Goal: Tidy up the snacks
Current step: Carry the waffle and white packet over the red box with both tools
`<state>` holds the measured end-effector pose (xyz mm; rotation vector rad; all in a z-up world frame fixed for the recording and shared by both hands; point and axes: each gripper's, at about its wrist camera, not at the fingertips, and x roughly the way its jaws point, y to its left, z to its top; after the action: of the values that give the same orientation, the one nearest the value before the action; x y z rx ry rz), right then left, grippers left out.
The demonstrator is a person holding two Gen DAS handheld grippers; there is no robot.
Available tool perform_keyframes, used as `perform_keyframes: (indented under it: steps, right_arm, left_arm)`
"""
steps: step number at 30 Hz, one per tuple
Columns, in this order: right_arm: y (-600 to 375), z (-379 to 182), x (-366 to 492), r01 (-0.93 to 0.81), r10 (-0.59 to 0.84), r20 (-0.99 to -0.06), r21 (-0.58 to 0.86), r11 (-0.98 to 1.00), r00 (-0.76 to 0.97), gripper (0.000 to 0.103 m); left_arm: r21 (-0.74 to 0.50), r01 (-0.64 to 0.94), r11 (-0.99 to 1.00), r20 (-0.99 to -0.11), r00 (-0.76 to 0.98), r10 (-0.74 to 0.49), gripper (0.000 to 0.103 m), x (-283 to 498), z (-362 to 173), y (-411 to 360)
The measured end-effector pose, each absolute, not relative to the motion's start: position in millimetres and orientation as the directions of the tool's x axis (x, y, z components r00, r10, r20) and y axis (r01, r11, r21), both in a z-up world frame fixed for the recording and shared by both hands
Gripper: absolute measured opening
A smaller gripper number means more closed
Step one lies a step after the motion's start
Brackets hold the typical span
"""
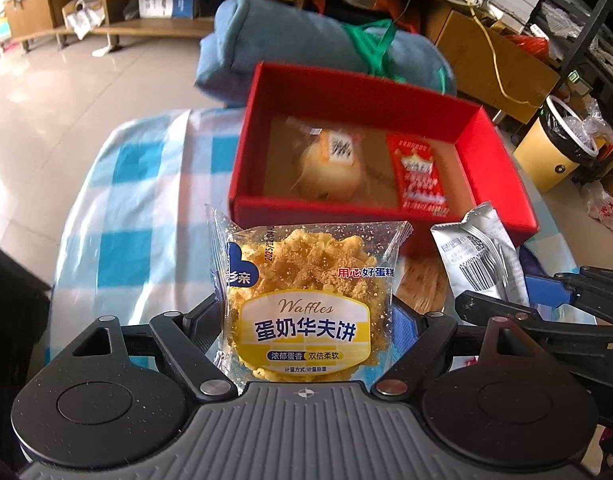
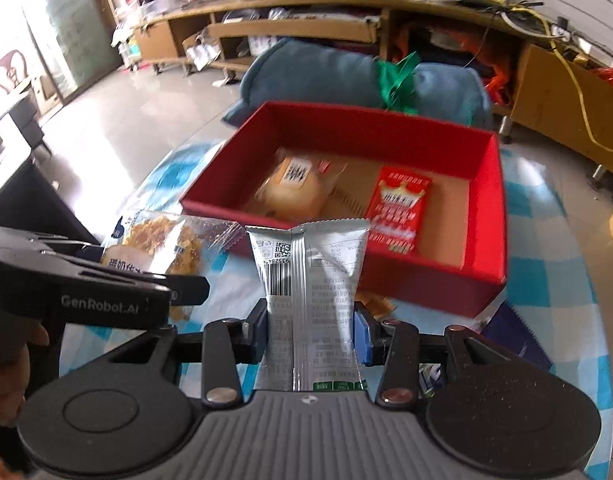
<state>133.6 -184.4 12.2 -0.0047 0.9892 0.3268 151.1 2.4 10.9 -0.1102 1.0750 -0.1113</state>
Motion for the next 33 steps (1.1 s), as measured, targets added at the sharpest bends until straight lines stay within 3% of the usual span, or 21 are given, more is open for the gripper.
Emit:
perform_keyframes:
  steps: [15, 33]
  right_arm:
    - [-207, 36, 179, -0.177, 0.219, -0.762, 0.138, 0.975, 0.610, 0.037]
    - [-212, 5, 235, -0.137, 0.186, -0.783, 0.130, 0.982, 0.594, 0.037]
  left_arm:
    - [-0.089, 0.059, 0.994, -0.835, 0.540, -0.107, 0.086, 201, 29, -26]
    - [-0.023, 0.018, 1.000, -0.855, 0.518, -0.029, 0.086, 251, 6, -37]
